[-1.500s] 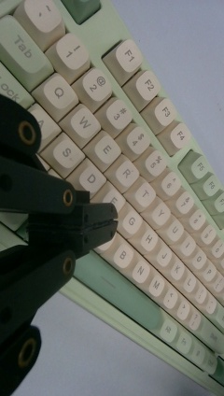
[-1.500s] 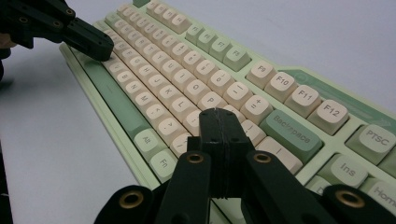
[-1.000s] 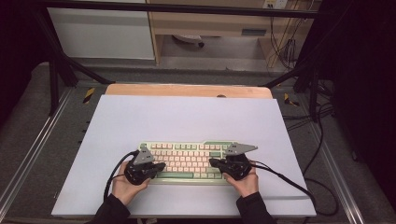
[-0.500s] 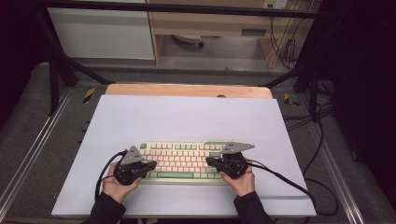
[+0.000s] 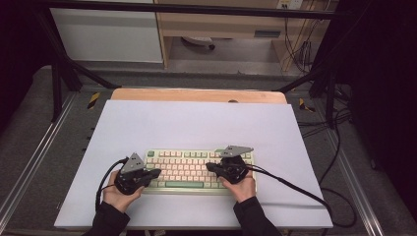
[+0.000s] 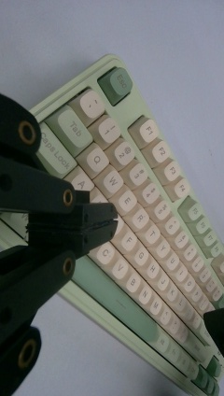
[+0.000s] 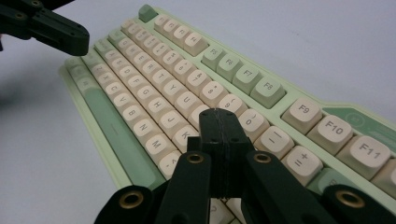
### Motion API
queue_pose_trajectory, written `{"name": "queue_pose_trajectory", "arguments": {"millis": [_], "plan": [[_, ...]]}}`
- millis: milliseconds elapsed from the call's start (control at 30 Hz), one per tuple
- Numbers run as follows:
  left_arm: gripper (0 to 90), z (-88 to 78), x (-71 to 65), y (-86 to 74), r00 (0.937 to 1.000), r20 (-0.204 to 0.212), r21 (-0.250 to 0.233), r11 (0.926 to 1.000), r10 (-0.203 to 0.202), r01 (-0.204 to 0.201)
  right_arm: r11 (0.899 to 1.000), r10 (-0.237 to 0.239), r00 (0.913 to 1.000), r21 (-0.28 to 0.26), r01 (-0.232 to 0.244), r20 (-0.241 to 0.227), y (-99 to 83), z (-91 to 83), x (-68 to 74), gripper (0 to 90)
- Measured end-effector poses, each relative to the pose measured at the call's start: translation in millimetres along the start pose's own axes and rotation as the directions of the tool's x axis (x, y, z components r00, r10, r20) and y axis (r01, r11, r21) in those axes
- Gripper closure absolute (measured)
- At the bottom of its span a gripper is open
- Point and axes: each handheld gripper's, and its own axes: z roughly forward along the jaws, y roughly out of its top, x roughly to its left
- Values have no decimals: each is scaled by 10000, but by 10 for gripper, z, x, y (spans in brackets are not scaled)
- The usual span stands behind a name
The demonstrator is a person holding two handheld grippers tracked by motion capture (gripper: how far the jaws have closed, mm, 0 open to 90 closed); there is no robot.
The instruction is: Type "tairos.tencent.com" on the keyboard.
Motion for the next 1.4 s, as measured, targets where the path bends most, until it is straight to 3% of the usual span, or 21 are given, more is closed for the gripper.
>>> {"name": "queue_pose_trajectory", "arguments": {"millis": [400, 667, 1067, 1400], "plan": [[897, 1, 2, -3, 10000, 10, -2, 10000, 4, -4, 9992, -30, 9999, 388, 24, 157, 26, 239, 27, 900], [897, -6, 3, 1, 10000, -2, -33, 10000, -4, 4, 9981, -170, 9994, 596, 153, 287, 9, 251, 24, 900], [897, 8, 4, -6, 10000, -10, 22, 10000, -6, 6, 9992, -367, 9989, 141, 372, -295, 28, 116, 146, 900], [897, 7, 9, -8, 10000, -26, 7, 10000, -25, 25, 9980, -590, 9966, 187, 602, -570, 34, 169, 264, 900]]}}
